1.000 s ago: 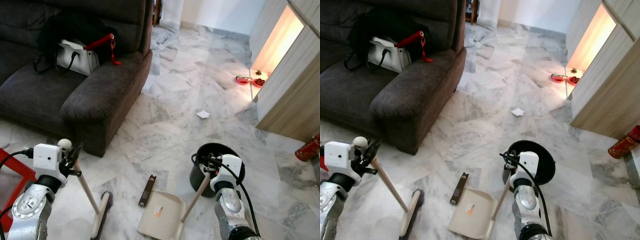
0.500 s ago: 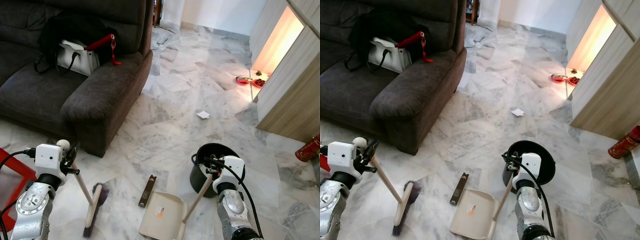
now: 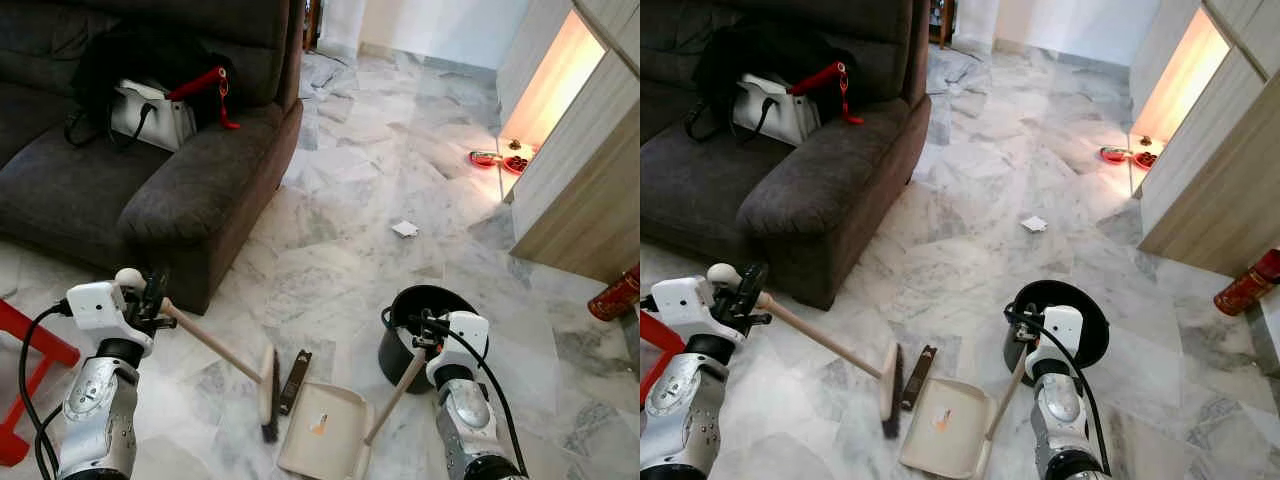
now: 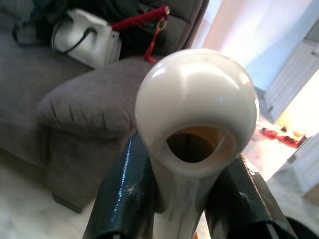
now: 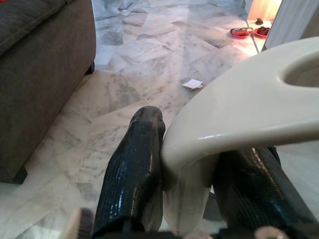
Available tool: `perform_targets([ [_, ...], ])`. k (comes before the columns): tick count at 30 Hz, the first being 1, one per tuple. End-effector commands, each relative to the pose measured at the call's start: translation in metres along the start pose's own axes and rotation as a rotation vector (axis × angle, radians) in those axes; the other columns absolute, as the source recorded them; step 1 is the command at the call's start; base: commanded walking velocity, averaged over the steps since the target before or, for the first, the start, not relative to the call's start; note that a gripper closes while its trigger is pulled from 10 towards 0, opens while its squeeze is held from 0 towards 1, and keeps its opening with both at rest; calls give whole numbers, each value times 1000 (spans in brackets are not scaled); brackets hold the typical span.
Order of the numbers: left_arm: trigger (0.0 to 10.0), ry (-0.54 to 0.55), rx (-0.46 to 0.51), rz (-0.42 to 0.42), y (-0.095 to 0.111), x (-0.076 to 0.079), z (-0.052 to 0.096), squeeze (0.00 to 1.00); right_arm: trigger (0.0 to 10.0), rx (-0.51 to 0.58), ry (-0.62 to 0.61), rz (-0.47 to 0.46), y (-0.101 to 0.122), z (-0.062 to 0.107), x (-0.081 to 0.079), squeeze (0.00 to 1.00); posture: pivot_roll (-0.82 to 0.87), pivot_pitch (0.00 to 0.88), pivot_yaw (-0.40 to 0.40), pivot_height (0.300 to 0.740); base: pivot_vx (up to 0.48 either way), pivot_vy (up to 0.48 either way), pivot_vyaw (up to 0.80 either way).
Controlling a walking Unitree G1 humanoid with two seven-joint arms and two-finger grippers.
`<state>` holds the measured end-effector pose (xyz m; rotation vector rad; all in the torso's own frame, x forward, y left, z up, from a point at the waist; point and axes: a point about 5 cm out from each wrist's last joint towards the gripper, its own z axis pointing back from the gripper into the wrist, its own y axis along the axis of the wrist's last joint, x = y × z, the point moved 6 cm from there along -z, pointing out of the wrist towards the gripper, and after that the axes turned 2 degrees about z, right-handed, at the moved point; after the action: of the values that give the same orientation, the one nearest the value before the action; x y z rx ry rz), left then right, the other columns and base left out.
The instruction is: Sweep floor
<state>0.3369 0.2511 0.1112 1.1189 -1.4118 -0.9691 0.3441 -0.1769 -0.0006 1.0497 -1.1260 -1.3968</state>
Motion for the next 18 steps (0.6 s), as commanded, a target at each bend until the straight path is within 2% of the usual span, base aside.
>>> perform_targets([
  [1, 10000, -36, 24, 71, 7, 8, -3, 0, 10000, 4, -14, 17, 1, 1, 7, 0, 111, 102, -150, 740, 0, 0, 0],
  [5, 10000, -94, -16, 189, 1, 18, -1, 0, 10000, -1, -12, 14, -1, 2, 5, 0, 113, 97, -145, 740, 0, 0, 0],
  [6, 10000, -94, -16, 189, 1, 18, -1, 0, 10000, -1, -12, 14, -1, 2, 5, 0, 113, 97, -145, 740, 0, 0, 0],
  [8, 10000, -116, -21, 245, 0, 24, -2, 0, 10000, -4, -10, 11, -2, 2, 5, 0, 114, 94, -143, 740, 0, 0, 0],
  [9, 10000, -116, -21, 245, 0, 24, -2, 0, 10000, -4, -10, 11, -2, 2, 5, 0, 114, 94, -143, 740, 0, 0, 0],
  [12, 10000, -113, -10, 333, 3, 25, -4, 0, 10000, -3, -9, 8, -1, 1, 3, 0, 118, 81, -140, 740, 0, 0, 0],
  [16, 10000, -110, -1, 339, 5, 25, -4, 0, 10000, -4, -7, 8, -1, 1, 3, 0, 119, 77, -140, 740, 0, 0, 0],
  [18, 10000, -75, 57, 277, 17, 20, -5, 0, 10000, -2, -6, 7, -1, 1, 2, 0, 118, 76, -140, 740, 0, 0, 0],
])
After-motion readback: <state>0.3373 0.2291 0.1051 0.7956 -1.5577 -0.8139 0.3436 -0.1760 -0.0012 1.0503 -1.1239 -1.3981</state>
